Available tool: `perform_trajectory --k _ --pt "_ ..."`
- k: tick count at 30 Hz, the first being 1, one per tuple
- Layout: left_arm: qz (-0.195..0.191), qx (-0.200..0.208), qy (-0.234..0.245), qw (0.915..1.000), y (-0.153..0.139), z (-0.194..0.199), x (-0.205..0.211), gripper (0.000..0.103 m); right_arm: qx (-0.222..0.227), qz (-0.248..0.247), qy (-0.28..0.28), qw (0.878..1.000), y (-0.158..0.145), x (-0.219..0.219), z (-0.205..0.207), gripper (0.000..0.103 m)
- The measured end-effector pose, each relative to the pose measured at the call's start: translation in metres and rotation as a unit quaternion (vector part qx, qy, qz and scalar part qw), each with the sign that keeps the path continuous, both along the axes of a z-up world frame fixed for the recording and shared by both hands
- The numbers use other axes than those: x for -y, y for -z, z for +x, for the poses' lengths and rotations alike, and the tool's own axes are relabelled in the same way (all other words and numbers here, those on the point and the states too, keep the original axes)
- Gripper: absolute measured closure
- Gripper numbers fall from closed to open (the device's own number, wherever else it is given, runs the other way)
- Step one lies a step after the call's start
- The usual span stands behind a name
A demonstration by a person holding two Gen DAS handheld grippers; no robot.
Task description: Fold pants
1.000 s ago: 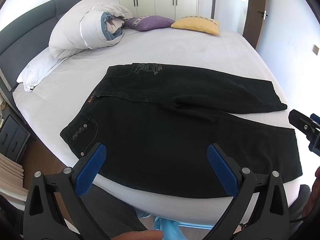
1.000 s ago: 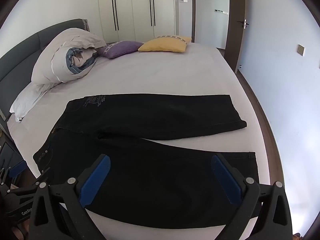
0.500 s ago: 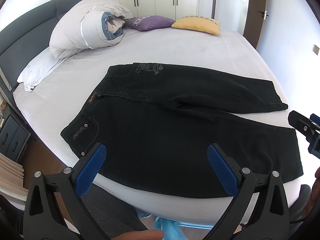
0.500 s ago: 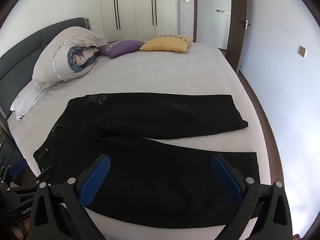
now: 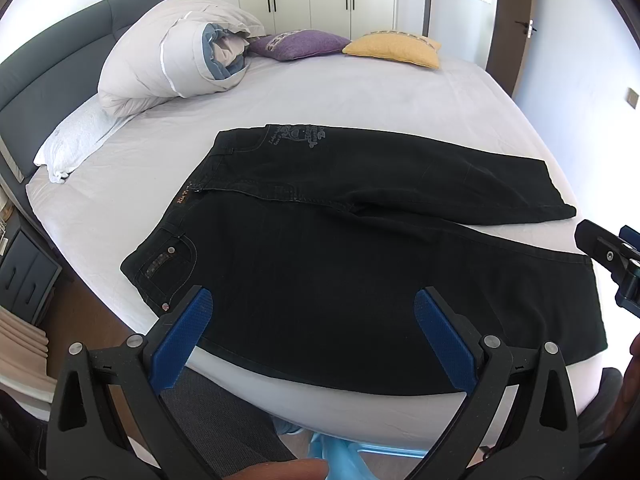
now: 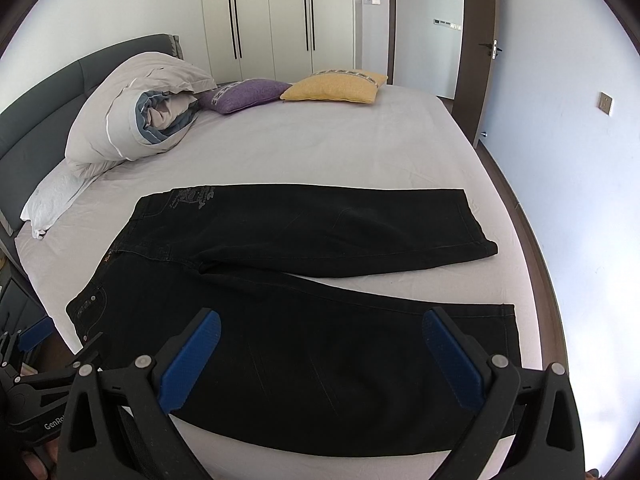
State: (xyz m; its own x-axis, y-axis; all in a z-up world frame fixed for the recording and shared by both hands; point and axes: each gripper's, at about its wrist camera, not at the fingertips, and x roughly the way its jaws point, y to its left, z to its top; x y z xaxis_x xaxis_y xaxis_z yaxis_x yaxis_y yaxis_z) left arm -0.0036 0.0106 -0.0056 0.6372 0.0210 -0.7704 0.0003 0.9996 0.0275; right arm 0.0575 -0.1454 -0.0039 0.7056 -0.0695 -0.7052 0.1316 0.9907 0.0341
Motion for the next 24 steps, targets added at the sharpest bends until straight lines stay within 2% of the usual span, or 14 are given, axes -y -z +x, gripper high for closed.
perform_trajectory --k 24 --pt "0.0 -0.001 0.0 1.0 0.0009 -0.0013 -0.0008 0.0 0.0 0.0 -0.002 1.0 0.0014 -0.0023 -0.0007 0.0"
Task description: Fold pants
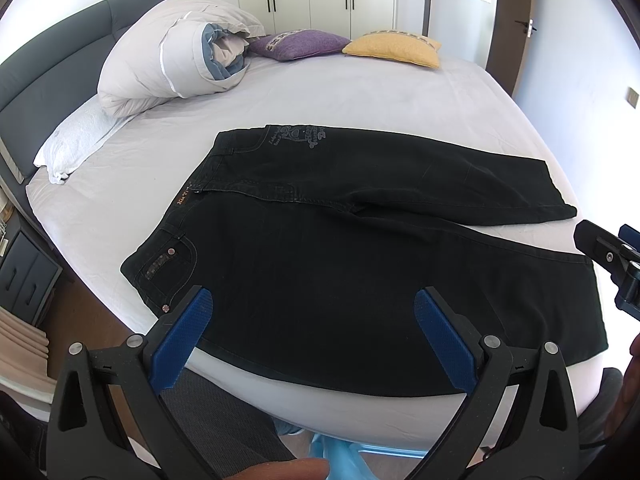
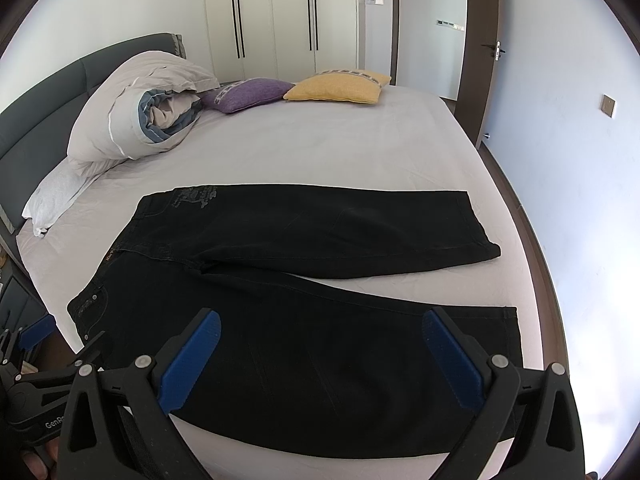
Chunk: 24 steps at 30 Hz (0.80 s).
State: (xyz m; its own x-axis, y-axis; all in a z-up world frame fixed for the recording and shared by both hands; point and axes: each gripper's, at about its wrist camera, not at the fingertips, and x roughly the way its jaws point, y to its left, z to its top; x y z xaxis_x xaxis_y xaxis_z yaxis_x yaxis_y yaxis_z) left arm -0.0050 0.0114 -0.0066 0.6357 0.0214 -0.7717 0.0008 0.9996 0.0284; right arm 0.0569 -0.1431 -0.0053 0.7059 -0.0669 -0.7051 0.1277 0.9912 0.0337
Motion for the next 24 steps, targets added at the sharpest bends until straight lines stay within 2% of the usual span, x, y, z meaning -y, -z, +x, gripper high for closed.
perform_trajectory --k 16,19,22,24 --pt "-0.016 0.0 0.018 0.9997 0.005 0.015 -0.006 0.0 -0.004 -0.002 -0.014 1.0 0.007 -0.013 0.007 0.0" --pt "-0.003 -0.008 0.035 0.9993 0.008 0.028 -0.008 0.0 -0.001 0.0 -0.039 0.999 0.009 -0.014 0.017 0.0" --pt "0.002 -0.034 0.063 0.9974 0.018 0.049 -0.011 0.0 0.013 0.009 -0.082 0.997 0.007 -0.014 0.031 0.0" --pt "0.009 -0.016 0.075 0.997 0.02 0.059 -0.015 0.0 0.025 0.011 -0.106 0.994 0.005 -0.013 0.045 0.0"
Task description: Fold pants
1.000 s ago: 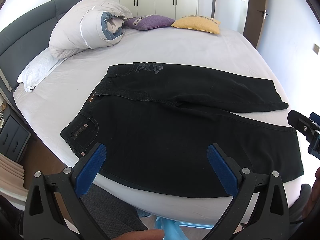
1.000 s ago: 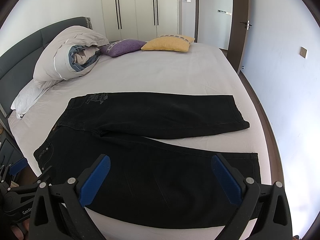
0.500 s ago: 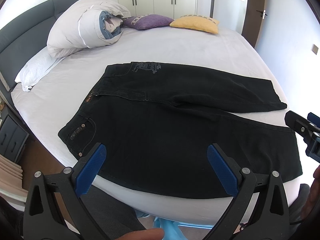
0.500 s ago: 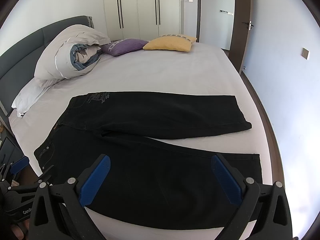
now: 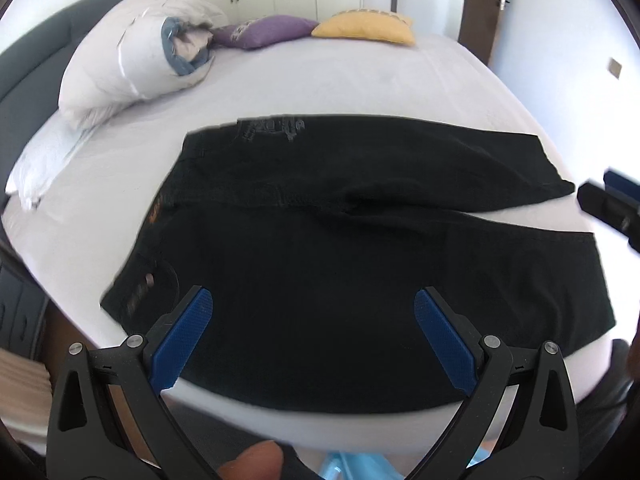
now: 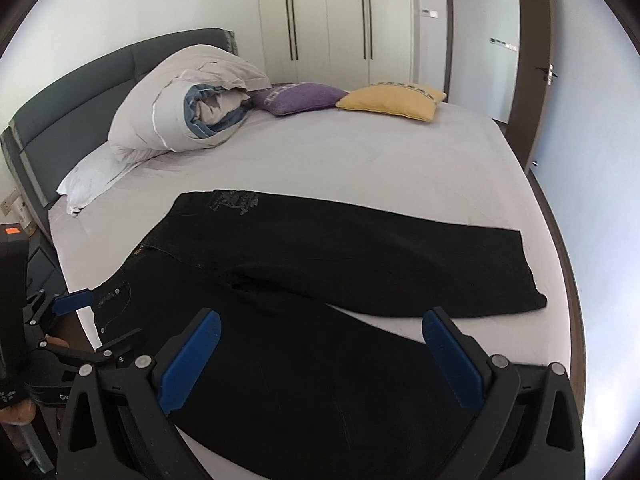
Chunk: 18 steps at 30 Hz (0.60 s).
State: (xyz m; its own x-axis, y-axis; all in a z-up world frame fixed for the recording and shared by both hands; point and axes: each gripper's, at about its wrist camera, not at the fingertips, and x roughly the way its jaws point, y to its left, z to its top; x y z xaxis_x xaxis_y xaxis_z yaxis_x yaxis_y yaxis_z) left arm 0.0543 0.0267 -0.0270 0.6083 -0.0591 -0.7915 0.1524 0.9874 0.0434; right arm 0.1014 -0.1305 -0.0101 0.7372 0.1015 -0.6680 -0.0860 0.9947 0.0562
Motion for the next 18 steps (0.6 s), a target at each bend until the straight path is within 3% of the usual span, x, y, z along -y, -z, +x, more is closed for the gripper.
perform_trajectory --k 1,2,3,4,6,8,11,12,13,14,15,17,18 --pt "0.002 0.027 0.015 0.9995 -0.001 0.004 -0.002 0.0 0.005 0.0 -0.013 1.0 -0.001 0.001 0.008 0.0" --pt "0.014 0.029 0.022 0.9992 -0.001 0.011 -0.003 0.0 0.011 0.002 -0.027 1.0 -0.003 0.001 0.016 0.0" --pt "0.014 0.006 0.023 0.9996 0.003 0.024 -0.007 0.0 0.016 0.005 -0.041 0.999 -0.004 0.003 0.025 0.0" --pt "-0.008 -0.022 0.021 0.9995 0.007 0.036 -0.014 0.0 0.02 0.01 -0.054 0.998 -0.005 0.003 0.035 0.0" --pt "-0.122 -0.07 -0.011 0.99 0.016 0.069 -0.044 0.0 0.028 0.021 -0.08 0.996 -0.007 0.006 0.056 0.0" --pt "-0.229 -0.082 -0.069 0.9675 0.021 0.104 -0.083 0.002 0.033 0.022 -0.105 0.994 -0.008 0.006 0.079 0.0" --pt "-0.373 -0.048 -0.098 0.9213 0.017 0.155 -0.128 0.002 0.041 0.019 -0.141 0.989 -0.007 0.007 0.12 0.0" --pt "-0.401 -0.024 -0.105 0.9095 0.013 0.176 -0.141 0.002 0.038 0.021 -0.149 0.988 -0.006 0.007 0.132 0.0" --pt "-0.414 -0.006 -0.112 0.9035 0.009 0.193 -0.151 0.002 0.034 0.024 -0.158 0.987 -0.004 0.007 0.145 0.004" --pt "-0.416 0.01 -0.108 0.903 0.004 0.211 -0.157 0.007 0.026 0.029 -0.173 0.984 0.0 0.006 0.162 0.006" --pt "-0.388 0.03 -0.091 0.9167 -0.004 0.236 -0.157 0.011 0.019 0.029 -0.183 0.982 0.003 0.005 0.172 0.011" --pt "-0.289 0.036 -0.047 0.9556 -0.012 0.275 -0.147 0.029 -0.002 0.025 -0.211 0.977 0.013 0.002 0.195 0.018" --pt "-0.251 0.025 -0.017 0.9674 -0.01 0.293 -0.139 0.03 -0.016 0.024 -0.228 0.973 0.018 0.001 0.207 0.02"
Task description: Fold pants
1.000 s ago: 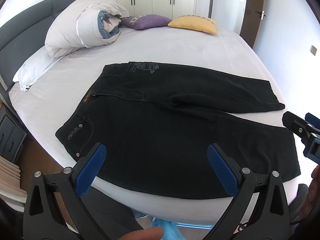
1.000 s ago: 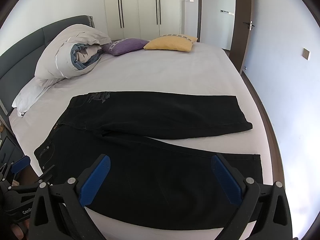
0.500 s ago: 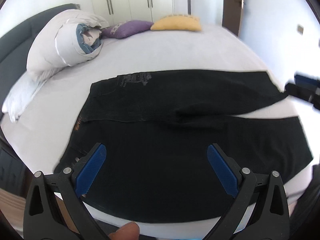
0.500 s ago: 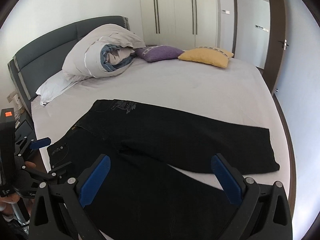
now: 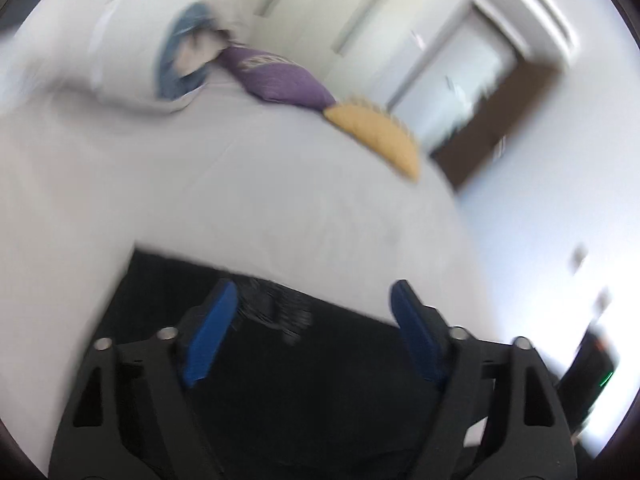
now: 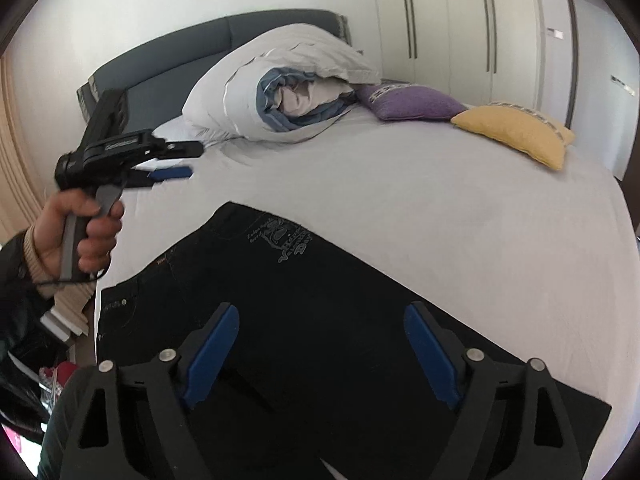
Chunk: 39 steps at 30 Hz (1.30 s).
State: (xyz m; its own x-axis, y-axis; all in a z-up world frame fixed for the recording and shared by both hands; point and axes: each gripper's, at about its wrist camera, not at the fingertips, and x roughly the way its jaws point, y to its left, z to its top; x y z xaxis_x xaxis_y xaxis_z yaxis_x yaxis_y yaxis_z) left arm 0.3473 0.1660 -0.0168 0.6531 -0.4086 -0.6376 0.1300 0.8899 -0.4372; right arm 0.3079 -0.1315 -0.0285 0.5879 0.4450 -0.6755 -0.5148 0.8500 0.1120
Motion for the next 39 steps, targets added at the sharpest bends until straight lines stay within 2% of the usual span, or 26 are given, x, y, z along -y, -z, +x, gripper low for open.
perform_trajectory --k 2,3,4,6,8,12,16,18,19,21,22,23,24,29,31,35,39 --pt "0.056 -0.027 0.062 0.9961 0.014 0.036 0.011 0.038 -0.016 -0.004 -0.024 1.0 0.01 0.002 0.015 0.02" --pt "0.093 -0.032 0.089 0.9912 0.021 0.052 0.014 0.038 -0.024 -0.005 -0.039 0.999 0.015 0.002 0.024 0.02" --pt "0.113 -0.037 0.11 0.9868 0.025 0.061 0.015 0.038 -0.029 -0.009 -0.05 0.998 0.02 0.003 0.033 0.02" --pt "0.174 -0.049 0.157 0.9709 0.042 0.082 0.022 0.038 -0.039 -0.023 -0.066 0.997 0.031 0.004 0.047 0.02" --pt "0.22 -0.063 0.184 0.9558 0.064 0.095 0.029 0.038 -0.051 -0.029 -0.078 0.995 0.041 0.004 0.062 0.02" --pt "0.279 -0.087 0.248 0.9235 0.11 0.109 0.04 0.038 -0.062 -0.036 -0.113 0.991 0.057 0.007 0.074 0.021" --pt "0.298 -0.111 0.296 0.9008 0.14 0.126 0.044 0.038 -0.073 -0.054 -0.142 0.986 0.072 0.001 0.092 0.025" --pt "0.301 -0.125 0.309 0.8935 0.155 0.139 0.044 0.044 -0.079 -0.055 -0.146 0.985 0.078 0.001 0.1 0.025" --pt "0.303 -0.131 0.31 0.8916 0.161 0.143 0.044 0.053 -0.081 -0.054 -0.147 0.984 0.081 0.002 0.104 0.026" --pt "0.287 -0.148 0.31 0.8943 0.173 0.157 0.038 0.058 -0.082 -0.05 -0.147 0.984 0.084 0.003 0.108 0.026" --pt "0.283 -0.151 0.309 0.8954 0.176 0.162 0.037 0.067 -0.083 -0.047 -0.149 0.984 0.085 0.002 0.11 0.026" --pt "0.279 -0.154 0.308 0.8965 0.179 0.166 0.035 0.071 -0.083 -0.046 -0.149 0.984 0.086 0.002 0.112 0.026" --pt "0.277 -0.158 0.308 0.8966 0.183 0.169 0.034 0.071 -0.084 -0.046 -0.149 0.984 0.087 0.002 0.113 0.026" --pt "0.295 -0.139 0.305 0.8945 0.19 0.164 0.039 0.092 -0.092 -0.06 -0.151 0.982 0.091 -0.007 0.118 0.032" --pt "0.312 -0.121 0.303 0.8926 0.188 0.157 0.041 0.094 -0.091 -0.067 -0.156 0.981 0.091 -0.011 0.119 0.034" --pt "0.306 -0.081 0.288 0.9037 0.172 0.14 0.034 0.095 -0.088 -0.077 -0.166 0.979 0.09 -0.02 0.124 0.037" --pt "0.311 -0.037 0.282 0.9068 0.151 0.118 0.025 0.095 -0.086 -0.091 -0.175 0.977 0.09 -0.034 0.134 0.044"
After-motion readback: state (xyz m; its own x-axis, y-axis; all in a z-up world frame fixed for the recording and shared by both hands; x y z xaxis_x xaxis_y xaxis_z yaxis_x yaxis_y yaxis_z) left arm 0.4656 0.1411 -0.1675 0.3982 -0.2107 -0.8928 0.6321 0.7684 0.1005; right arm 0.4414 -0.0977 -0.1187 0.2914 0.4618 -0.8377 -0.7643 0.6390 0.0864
